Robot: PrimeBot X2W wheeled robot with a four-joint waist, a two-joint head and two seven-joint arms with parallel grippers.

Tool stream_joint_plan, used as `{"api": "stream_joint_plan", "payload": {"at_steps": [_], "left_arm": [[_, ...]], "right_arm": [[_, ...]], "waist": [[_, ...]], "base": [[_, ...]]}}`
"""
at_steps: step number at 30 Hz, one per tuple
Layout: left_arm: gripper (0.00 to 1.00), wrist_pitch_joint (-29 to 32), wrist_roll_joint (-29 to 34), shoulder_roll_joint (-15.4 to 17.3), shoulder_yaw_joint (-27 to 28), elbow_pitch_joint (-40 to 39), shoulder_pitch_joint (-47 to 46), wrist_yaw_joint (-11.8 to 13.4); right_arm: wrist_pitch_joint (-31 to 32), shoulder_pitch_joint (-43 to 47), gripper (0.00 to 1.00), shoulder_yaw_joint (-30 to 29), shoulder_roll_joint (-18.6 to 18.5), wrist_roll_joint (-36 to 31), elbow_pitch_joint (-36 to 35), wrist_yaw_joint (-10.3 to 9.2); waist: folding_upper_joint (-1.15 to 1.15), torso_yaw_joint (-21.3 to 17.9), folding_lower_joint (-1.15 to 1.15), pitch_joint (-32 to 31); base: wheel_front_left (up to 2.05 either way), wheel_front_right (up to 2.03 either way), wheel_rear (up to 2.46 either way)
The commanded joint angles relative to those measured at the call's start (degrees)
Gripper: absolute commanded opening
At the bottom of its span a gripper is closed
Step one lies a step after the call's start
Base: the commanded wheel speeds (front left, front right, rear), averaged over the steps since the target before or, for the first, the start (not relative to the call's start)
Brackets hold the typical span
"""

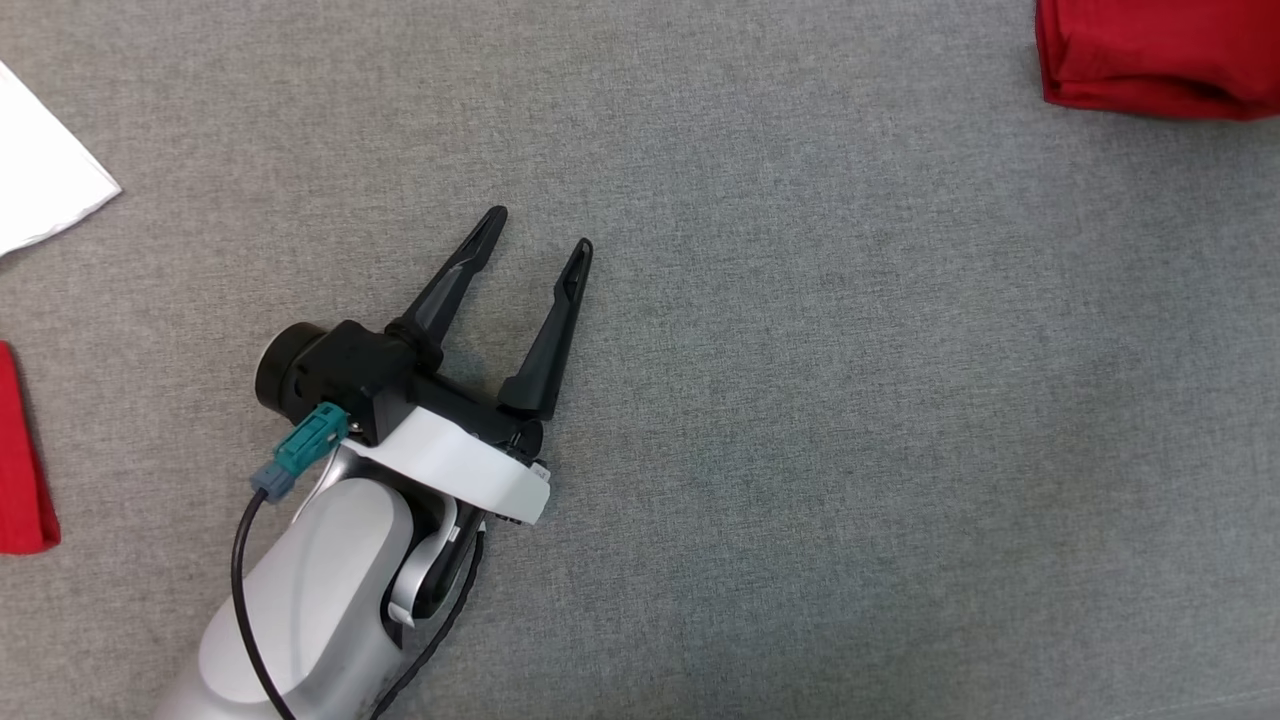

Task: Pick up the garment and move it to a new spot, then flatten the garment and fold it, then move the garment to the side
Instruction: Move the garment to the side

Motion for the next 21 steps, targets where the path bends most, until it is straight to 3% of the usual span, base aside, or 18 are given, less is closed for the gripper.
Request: {"api": "stream_joint_plan", "payload": {"at_steps": [1,3,4,13,21], "left_arm": [[1.0,0.2,-0.5,0.1,-0.4,1.8,1.0,-0.1],[1.0,0.1,-0.6,0.0,-0.3,2.0,1.1,-0.3],[1.0,-0.1,-0.6,0.0,-0.3,2.1,1.2,-0.3],[1.0,-0.8,-1.3,-0.2,0.7,2.7,2.6,-0.4],[1.0,-1.3,-2.3,0.7,3.7,1.8,7.2,0.7]], "right_arm": [[-0.9,-0.3,0.47,0.0,0.3,-0.7,0.2,0.0],[-1.8,0.0,0.47,-0.2,0.7,-1.2,0.9,0.0],[-1.9,0.3,1.0,-0.3,0.8,-1.5,1.0,0.0],[-6.1,1.8,1.0,-0.5,1.6,-5.0,1.3,0.0],[-11.4,4.3,1.0,-2.5,4.1,-7.0,-0.7,0.0]], "waist": [[0.0,0.2,0.0,-0.2],[0.0,0.5,0.0,-0.7],[0.0,0.6,0.0,-0.9],[0.0,0.2,0.0,-5.7],[0.0,-1.0,0.0,-14.2]], "base": [[0.0,0.0,0.0],[0.0,0.0,0.0],[0.0,0.0,0.0],[0.0,0.0,0.0],[0.0,0.0,0.0]]}}
